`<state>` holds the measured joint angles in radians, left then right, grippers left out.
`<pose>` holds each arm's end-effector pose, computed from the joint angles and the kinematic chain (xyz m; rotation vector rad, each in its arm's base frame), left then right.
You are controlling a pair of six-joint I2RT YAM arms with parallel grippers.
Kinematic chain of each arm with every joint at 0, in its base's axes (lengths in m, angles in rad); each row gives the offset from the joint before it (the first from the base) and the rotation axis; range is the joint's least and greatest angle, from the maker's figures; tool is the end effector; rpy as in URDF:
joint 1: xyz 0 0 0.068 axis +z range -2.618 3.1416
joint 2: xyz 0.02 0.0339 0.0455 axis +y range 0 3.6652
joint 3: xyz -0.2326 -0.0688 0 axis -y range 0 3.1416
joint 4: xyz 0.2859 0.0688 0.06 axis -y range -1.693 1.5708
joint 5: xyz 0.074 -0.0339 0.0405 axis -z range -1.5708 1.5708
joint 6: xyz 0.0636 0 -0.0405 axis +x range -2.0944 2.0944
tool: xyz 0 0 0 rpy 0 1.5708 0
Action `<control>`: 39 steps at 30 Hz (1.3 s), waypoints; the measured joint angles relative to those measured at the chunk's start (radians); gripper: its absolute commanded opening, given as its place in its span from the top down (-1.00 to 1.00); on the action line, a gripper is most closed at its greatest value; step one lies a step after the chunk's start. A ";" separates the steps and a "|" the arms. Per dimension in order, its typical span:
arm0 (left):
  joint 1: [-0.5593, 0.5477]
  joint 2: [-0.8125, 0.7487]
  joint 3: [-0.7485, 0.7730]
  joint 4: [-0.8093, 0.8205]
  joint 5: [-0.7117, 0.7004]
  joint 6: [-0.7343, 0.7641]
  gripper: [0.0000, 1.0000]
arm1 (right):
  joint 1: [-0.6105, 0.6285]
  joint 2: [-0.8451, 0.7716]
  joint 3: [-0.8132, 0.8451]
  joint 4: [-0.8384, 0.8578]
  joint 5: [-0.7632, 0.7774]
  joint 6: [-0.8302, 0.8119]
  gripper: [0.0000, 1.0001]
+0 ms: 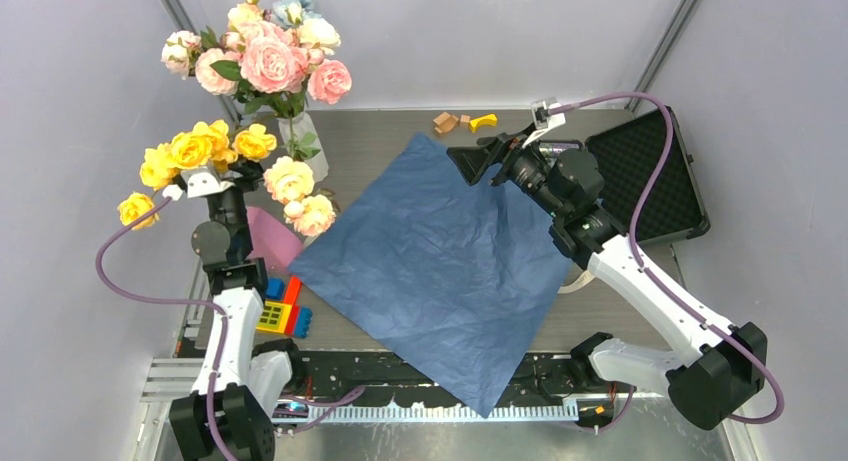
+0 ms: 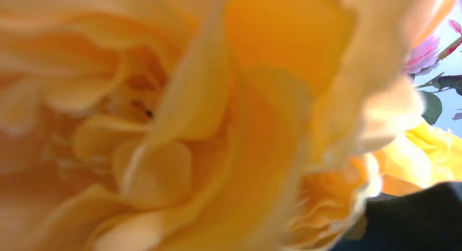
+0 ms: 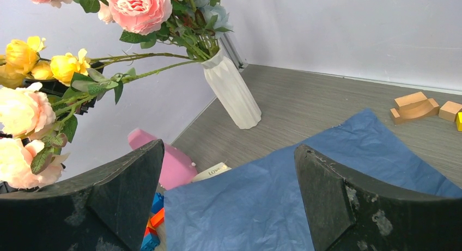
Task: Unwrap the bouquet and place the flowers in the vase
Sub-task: Insert the fake flower into the vase.
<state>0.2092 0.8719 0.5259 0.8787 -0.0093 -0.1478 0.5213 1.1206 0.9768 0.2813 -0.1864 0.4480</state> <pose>0.2720 0.0584 0.3209 -0.1927 1.0203 0.0606 0.2938 0.1823 0.3600 -0.2150 1.4874 0.9227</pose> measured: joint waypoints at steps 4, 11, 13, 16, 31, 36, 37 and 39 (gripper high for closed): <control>0.000 -0.014 0.000 -0.041 0.000 -0.001 -0.02 | 0.000 -0.011 -0.008 -0.002 0.000 0.000 -0.89; 0.000 0.011 0.003 -0.084 0.022 -0.014 0.31 | 0.000 -0.017 -0.009 -0.002 0.001 0.003 -0.89; 0.000 0.014 0.004 -0.087 0.034 -0.022 0.38 | 0.000 -0.017 -0.009 -0.002 0.001 0.004 -0.89; 0.000 0.032 0.027 -0.096 0.057 -0.028 0.56 | 0.000 -0.017 -0.009 -0.002 0.001 0.004 -0.89; 0.000 0.147 0.143 -0.118 0.195 -0.023 1.00 | 0.000 -0.017 -0.010 -0.006 0.002 0.003 -0.89; 0.000 0.187 0.150 -0.123 0.234 -0.026 0.98 | 0.000 -0.017 -0.010 -0.006 0.002 0.003 -0.89; 0.000 0.191 0.150 -0.126 0.238 -0.027 0.87 | 0.000 -0.017 -0.010 -0.006 0.002 0.003 -0.89; 0.000 0.193 0.150 -0.137 0.237 -0.031 0.74 | 0.000 -0.017 -0.010 -0.006 0.002 0.003 -0.89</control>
<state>0.2092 1.0649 0.6762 0.7414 0.2276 -0.1783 0.5213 1.1038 0.9668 0.2752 -0.1848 0.4515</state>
